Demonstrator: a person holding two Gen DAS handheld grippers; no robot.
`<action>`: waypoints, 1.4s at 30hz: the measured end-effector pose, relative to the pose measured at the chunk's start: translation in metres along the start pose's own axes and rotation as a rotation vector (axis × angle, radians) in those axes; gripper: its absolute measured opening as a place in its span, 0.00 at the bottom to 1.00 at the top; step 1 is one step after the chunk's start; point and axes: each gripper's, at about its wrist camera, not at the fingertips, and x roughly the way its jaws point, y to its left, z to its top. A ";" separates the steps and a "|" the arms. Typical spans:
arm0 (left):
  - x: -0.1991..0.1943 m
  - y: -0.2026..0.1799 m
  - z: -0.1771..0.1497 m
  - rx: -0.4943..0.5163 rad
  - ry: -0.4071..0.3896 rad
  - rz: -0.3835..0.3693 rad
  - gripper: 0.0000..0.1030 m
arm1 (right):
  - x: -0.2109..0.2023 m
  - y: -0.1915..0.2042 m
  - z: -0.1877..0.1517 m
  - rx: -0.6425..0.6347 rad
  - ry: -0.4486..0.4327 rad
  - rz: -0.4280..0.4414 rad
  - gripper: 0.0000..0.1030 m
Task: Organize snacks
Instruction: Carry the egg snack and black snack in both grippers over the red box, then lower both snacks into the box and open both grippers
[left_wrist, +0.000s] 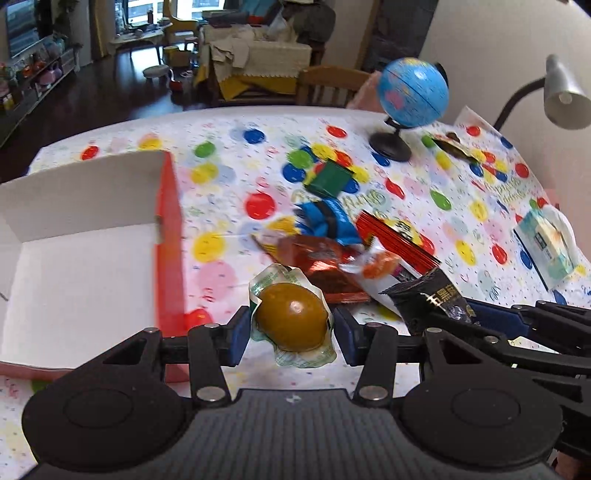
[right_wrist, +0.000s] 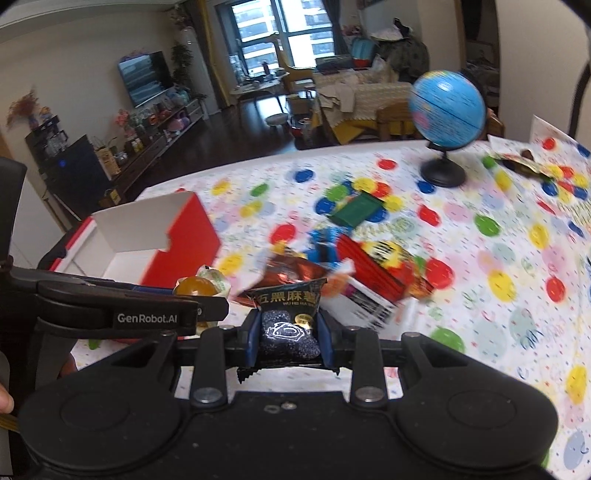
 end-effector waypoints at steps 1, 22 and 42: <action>-0.004 0.005 0.000 -0.002 -0.008 0.005 0.46 | 0.001 0.006 0.002 -0.007 -0.002 0.005 0.29; -0.061 0.110 0.008 -0.079 -0.093 0.097 0.46 | 0.038 0.122 0.031 -0.150 -0.011 0.099 0.29; -0.056 0.210 0.003 -0.156 -0.057 0.198 0.46 | 0.103 0.197 0.040 -0.228 0.036 0.101 0.29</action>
